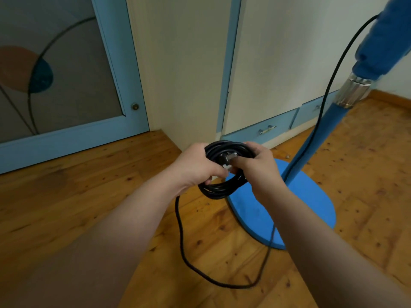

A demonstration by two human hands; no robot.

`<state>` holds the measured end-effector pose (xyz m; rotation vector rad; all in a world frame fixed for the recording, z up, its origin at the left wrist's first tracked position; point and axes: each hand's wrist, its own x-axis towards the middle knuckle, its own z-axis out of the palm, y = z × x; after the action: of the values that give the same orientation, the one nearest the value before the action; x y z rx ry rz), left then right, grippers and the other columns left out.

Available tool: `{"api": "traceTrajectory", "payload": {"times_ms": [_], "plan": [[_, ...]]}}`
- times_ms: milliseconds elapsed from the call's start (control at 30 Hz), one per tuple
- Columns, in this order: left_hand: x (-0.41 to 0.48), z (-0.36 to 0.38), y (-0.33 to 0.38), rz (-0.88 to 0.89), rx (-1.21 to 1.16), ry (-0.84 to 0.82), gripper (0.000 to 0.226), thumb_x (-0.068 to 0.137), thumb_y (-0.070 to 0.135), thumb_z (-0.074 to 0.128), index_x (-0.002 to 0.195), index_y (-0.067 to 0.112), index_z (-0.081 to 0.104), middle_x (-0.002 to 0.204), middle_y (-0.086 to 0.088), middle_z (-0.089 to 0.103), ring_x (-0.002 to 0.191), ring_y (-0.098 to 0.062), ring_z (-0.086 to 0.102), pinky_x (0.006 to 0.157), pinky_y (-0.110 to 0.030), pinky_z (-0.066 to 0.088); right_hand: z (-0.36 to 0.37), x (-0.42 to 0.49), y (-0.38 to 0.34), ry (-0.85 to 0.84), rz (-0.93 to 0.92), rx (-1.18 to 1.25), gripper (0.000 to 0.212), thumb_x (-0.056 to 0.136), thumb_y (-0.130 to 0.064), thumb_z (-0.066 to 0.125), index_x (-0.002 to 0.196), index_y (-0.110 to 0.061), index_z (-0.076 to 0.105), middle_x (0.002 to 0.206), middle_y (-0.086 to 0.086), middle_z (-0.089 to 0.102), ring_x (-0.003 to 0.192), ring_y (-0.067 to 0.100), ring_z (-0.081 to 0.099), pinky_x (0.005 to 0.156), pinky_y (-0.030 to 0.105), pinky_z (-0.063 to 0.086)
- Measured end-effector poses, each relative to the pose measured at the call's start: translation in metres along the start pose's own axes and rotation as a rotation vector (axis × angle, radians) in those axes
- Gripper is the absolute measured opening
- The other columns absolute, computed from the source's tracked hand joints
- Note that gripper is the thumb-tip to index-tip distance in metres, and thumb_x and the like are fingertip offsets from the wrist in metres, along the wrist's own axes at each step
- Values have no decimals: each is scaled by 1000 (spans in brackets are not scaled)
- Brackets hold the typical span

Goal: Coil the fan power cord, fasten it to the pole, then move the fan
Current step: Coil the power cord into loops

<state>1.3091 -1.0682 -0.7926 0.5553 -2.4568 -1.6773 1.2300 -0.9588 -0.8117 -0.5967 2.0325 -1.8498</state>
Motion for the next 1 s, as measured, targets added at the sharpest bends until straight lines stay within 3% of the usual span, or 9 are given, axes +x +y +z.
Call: {"api": "traceTrajectory", "payload": {"times_ms": [167,333,433,567,733,800,867,933,1000], "plan": [[2,2,4,51,48,25,28,69,-6,70,95,-1,62,67,-8,59,45,-12,52,51,-26,47,-1,1,3,29,19,66,22,79,8,51,72,-12,57,48,-2,45,48,14,39,51,29,35],[7,3,-2,35,121,159,20,69,10,75,86,11,64,83,-4,64,81,-19,62,76,-35,51,0,4,4,139,123,463,31,83,10,41,61,-12,41,35,-9,31,35,9,28,46,27,25],[9,11,-5,-35,-14,261,10,74,9,68,83,9,63,77,-4,61,74,-18,60,72,-32,50,4,6,3,195,187,619,26,85,6,41,66,-12,41,34,-9,30,34,8,27,44,25,27],[9,18,0,-153,-465,293,9,77,2,65,84,3,61,63,-8,61,54,-17,61,56,-24,53,15,3,6,276,263,800,28,88,1,42,64,-12,40,36,-7,26,36,10,24,45,25,27],[7,9,3,-126,-585,219,16,73,-8,65,81,3,59,50,-3,52,38,-9,51,43,-19,47,18,-1,11,158,304,912,23,89,0,38,69,-10,44,46,-2,27,44,12,29,50,27,32],[5,6,6,-91,-473,246,15,74,-9,61,82,3,58,50,-4,48,35,-8,46,39,-17,43,16,-1,16,60,286,841,18,87,3,39,76,-7,48,52,2,35,46,14,38,52,28,41],[5,2,9,-35,-240,286,12,76,-4,60,81,6,58,54,-3,49,37,-7,47,41,-16,43,12,0,20,-10,234,611,16,84,8,44,93,-2,53,65,7,50,58,18,54,57,29,50],[5,-3,12,30,27,324,11,77,2,61,84,11,61,59,-1,54,47,-12,54,50,-23,47,3,3,25,-96,182,390,43,75,12,50,113,-8,51,87,11,59,83,25,60,68,34,54],[5,-7,13,78,315,346,8,78,8,62,84,13,62,64,0,56,59,-17,57,58,-29,48,-9,6,24,-184,143,276,68,66,13,54,125,-20,41,107,13,57,95,25,58,72,34,52]]}}
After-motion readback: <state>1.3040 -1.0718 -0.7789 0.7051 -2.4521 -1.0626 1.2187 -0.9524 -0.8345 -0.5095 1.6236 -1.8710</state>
